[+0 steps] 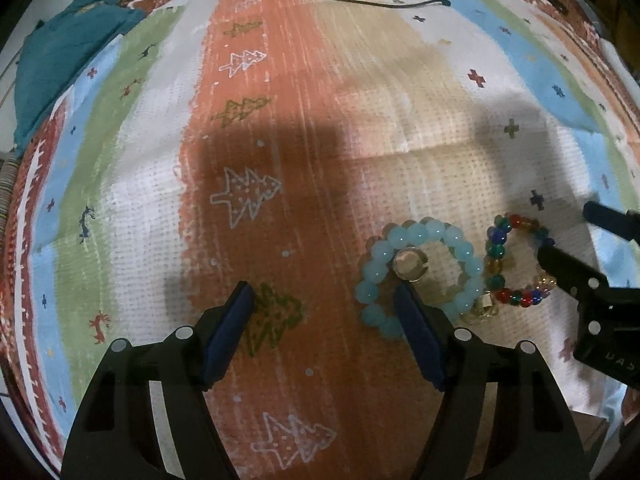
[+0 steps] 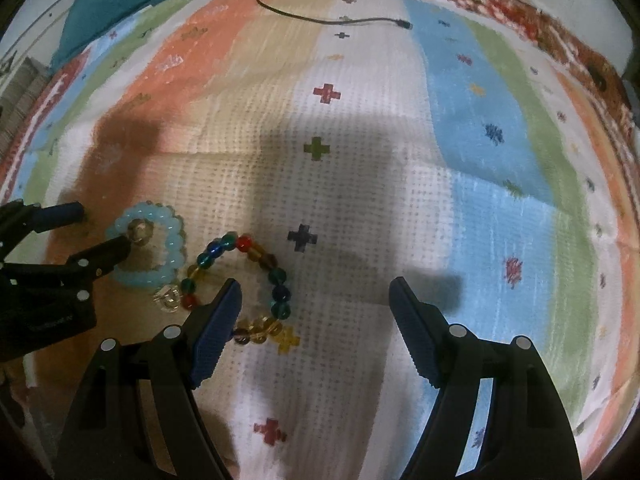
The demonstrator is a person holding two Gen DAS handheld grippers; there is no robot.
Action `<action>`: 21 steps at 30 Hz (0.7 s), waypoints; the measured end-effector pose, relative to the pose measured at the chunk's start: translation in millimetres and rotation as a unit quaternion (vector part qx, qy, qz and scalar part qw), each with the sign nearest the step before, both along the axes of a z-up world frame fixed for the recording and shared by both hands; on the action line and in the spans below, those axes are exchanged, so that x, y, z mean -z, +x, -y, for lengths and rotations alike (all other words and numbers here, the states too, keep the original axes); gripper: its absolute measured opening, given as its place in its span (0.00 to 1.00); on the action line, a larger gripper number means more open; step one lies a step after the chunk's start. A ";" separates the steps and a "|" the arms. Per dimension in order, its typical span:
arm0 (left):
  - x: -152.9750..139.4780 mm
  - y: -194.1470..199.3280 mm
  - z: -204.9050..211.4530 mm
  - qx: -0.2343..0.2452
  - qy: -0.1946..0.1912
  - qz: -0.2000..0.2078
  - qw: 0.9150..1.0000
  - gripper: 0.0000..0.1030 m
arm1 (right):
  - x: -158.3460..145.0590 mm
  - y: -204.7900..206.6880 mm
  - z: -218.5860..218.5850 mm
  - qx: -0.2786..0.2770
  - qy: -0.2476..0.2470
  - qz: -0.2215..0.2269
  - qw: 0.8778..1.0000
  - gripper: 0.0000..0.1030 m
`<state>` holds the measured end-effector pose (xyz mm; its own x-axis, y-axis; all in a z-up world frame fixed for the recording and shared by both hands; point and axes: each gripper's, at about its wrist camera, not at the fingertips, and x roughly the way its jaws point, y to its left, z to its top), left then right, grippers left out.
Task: Organize jewelry
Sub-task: 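Grasp the light blue bead bracelet with the left gripper while the right grasps the multicolour bead bracelet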
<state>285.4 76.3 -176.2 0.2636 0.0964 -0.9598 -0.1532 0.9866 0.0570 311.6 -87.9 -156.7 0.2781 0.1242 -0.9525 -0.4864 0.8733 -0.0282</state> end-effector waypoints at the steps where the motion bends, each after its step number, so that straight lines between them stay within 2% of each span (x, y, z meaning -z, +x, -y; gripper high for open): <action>1: 0.4 -0.2 0.6 0.000 0.002 0.000 1.000 0.71 | 1.9 -0.1 -1.7 -0.002 -0.003 0.000 1.000 0.74; 3: 0.8 0.4 1.2 0.000 0.005 0.000 1.000 0.69 | 4.5 0.0 -2.9 -0.007 -0.010 0.001 1.000 0.73; 4: 1.0 0.3 1.6 0.001 0.005 0.000 1.000 0.65 | 6.8 -0.4 -4.0 -0.009 -0.018 0.003 1.000 0.66; 5: 0.9 0.0 1.8 0.002 0.005 0.001 1.000 0.62 | 7.0 -0.3 -4.0 -0.010 -0.021 0.006 1.000 0.64; 7: -0.2 -0.7 1.3 0.000 0.005 -0.001 1.000 0.46 | 6.0 -1.2 -3.8 -0.014 -0.021 0.009 1.000 0.50; 8: -0.8 -1.0 -0.2 -0.005 0.003 -0.003 1.000 0.42 | 5.6 -1.7 -4.1 -0.016 -0.020 0.008 1.000 0.46; 10: -0.4 -0.4 -2.4 -0.010 -0.002 -0.007 1.000 0.25 | 5.0 -3.3 -5.9 -0.025 -0.014 0.003 1.000 0.25; 12: -0.5 -2.3 -4.4 -0.016 0.001 -0.008 1.000 0.12 | 5.3 -4.7 -8.5 -0.032 -0.017 0.005 0.999 0.14; 13: -0.7 -3.7 -5.3 -0.018 0.001 -0.007 1.000 0.11 | 5.2 -6.1 -9.9 -0.035 -0.021 0.008 0.999 0.11; 15: -2.4 -6.4 -7.5 -0.024 -0.004 -0.003 1.000 0.11 | 3.9 -8.8 -11.7 -0.042 -0.028 0.016 0.999 0.10; 21: -13.4 -19.0 -13.7 -0.035 0.002 0.005 0.999 0.11 | -15.5 -12.7 -8.8 -0.040 -0.005 0.026 0.999 0.10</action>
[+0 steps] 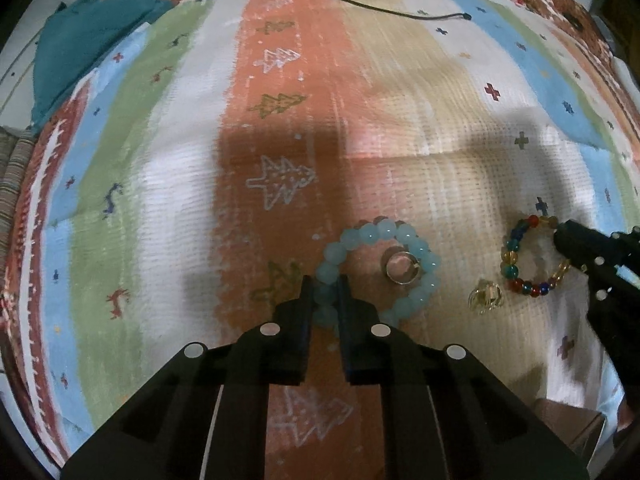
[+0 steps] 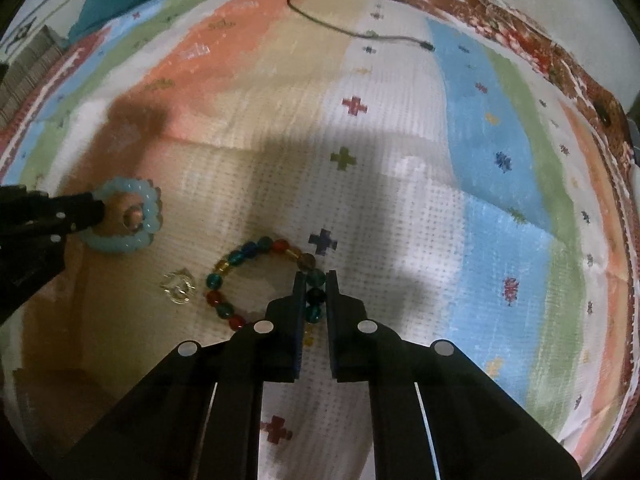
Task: Organize jewelry
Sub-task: 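Grasp the light blue bead bracelet with the left gripper while the right grasps the multicolour bead bracelet, then carry the light blue bracelet with the left gripper while the right carries the multicolour bracelet to the tin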
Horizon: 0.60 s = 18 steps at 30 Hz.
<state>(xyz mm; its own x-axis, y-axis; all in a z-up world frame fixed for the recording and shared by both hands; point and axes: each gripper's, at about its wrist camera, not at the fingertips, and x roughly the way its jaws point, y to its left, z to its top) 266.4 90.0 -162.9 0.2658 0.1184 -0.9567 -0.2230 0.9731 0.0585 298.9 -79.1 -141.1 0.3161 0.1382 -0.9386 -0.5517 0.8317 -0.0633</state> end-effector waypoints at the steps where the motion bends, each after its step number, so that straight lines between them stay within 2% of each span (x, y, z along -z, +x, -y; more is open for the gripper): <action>1: -3.1 -2.7 -1.1 -0.002 0.001 0.003 1.000 0.11 | -5.3 -1.3 0.5 0.000 0.006 0.003 1.000 0.10; 5: -16.6 -9.1 -3.1 -0.001 -0.004 0.018 1.000 0.11 | -17.0 -5.7 2.5 0.002 0.023 0.009 1.000 0.10; 9: -31.1 -11.2 2.5 0.004 -0.012 0.035 0.999 0.11 | -27.4 -12.5 6.9 0.011 0.060 -0.008 0.998 0.10; 18: -55.6 -17.7 14.8 0.011 -0.028 0.068 0.997 0.11 | -49.5 -28.1 11.0 0.010 0.075 0.016 0.997 0.10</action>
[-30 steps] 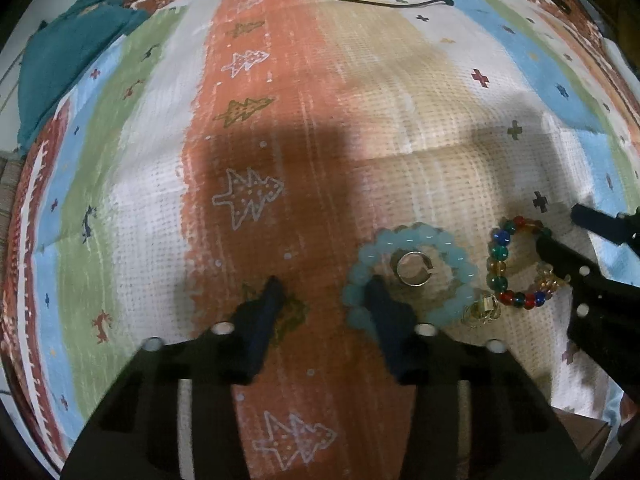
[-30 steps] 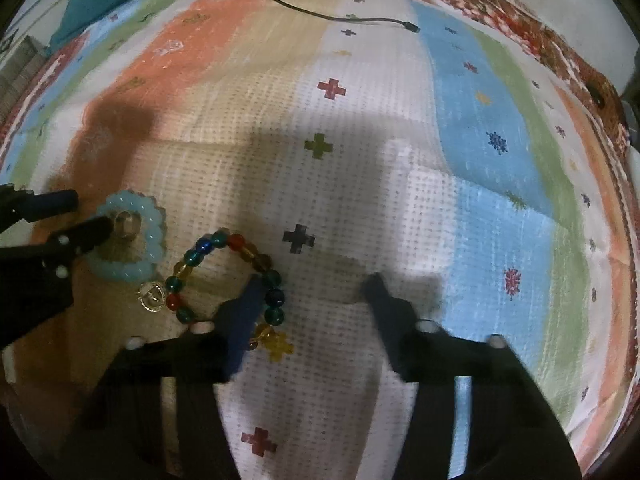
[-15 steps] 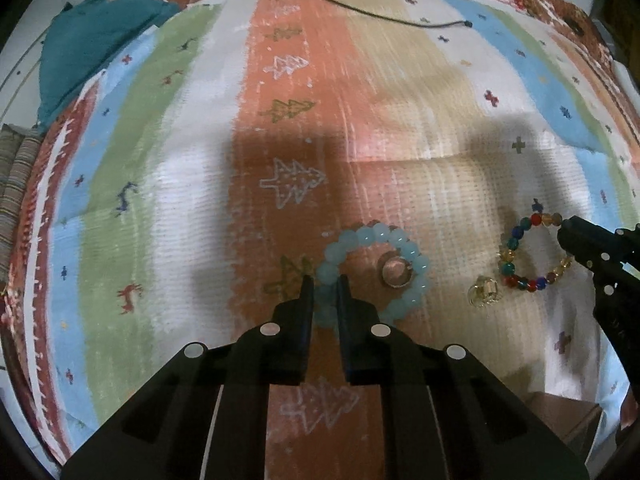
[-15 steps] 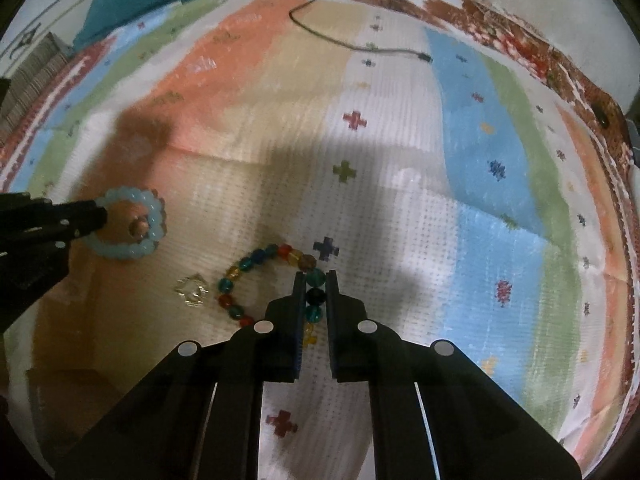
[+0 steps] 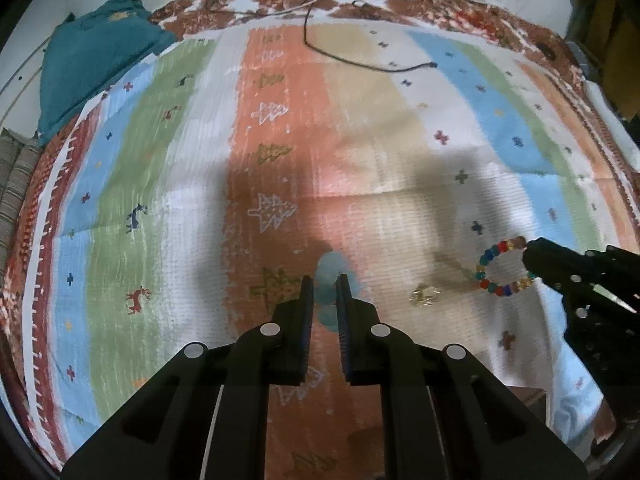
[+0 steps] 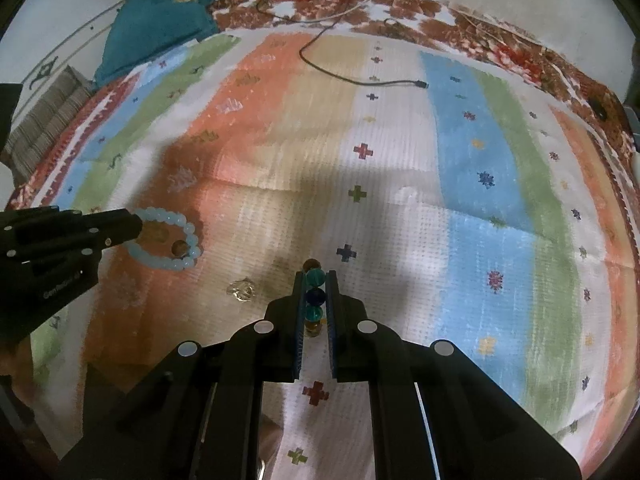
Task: Organize jewelry
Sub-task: 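Carry the light blue bracelet with the left gripper while the right carries the multicolour bracelet to the tin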
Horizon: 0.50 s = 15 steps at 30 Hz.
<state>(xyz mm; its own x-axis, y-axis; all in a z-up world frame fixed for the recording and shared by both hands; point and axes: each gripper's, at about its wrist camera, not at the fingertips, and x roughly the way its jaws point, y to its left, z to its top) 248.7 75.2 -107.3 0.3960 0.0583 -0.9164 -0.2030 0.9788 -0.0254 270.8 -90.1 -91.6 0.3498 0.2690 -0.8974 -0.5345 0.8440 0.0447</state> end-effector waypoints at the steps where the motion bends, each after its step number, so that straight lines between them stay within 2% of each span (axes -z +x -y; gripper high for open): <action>1: -3.5 -1.5 1.2 0.001 -0.001 0.004 1.000 0.11 | -2.1 -1.7 0.5 0.000 0.001 0.002 1.000 0.10; 15: -45.1 -27.5 8.5 0.011 -0.017 0.046 0.999 0.11 | -34.4 -27.7 6.3 -0.006 0.034 0.032 0.999 0.10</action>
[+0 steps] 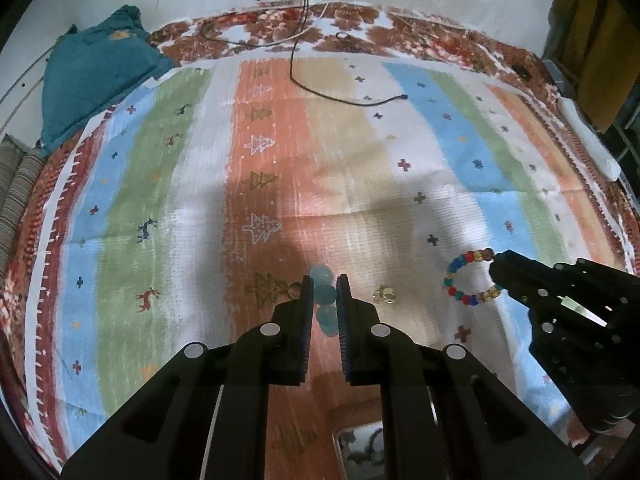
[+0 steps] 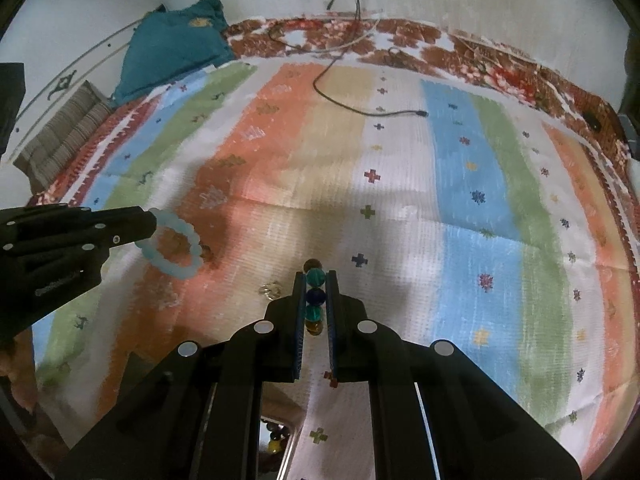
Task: Organize jewelry
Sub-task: 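Carry the light blue bracelet with the left gripper while the right carries the multicolour bracelet to the tin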
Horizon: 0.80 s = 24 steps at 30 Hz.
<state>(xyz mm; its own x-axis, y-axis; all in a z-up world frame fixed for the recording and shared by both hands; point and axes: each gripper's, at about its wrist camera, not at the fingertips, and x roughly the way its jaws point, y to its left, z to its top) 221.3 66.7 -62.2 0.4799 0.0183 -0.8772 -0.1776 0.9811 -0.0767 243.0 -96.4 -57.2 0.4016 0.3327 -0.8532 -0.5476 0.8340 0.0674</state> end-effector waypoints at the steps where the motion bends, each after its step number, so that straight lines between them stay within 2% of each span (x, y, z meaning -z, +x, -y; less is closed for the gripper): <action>1: -2.9 -2.3 0.3 0.000 -0.001 0.003 1.000 0.11 | -2.0 -2.4 0.2 -0.001 0.002 0.002 1.000 0.10; 14: -31.4 -35.4 17.9 0.016 -0.007 0.043 0.999 0.11 | -20.8 -28.1 6.1 -0.008 0.030 0.021 0.999 0.10; 24: -40.1 -55.4 35.3 0.030 -0.014 0.060 0.998 0.11 | -33.4 -50.5 4.1 -0.021 0.033 0.047 0.998 0.10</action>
<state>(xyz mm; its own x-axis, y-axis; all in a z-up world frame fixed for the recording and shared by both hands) 165.9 31.4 -22.0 0.5817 -0.0373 -0.8126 -0.1058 0.9870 -0.1210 192.5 -100.5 -23.8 0.4637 0.4045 -0.7883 -0.5878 0.8062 0.0679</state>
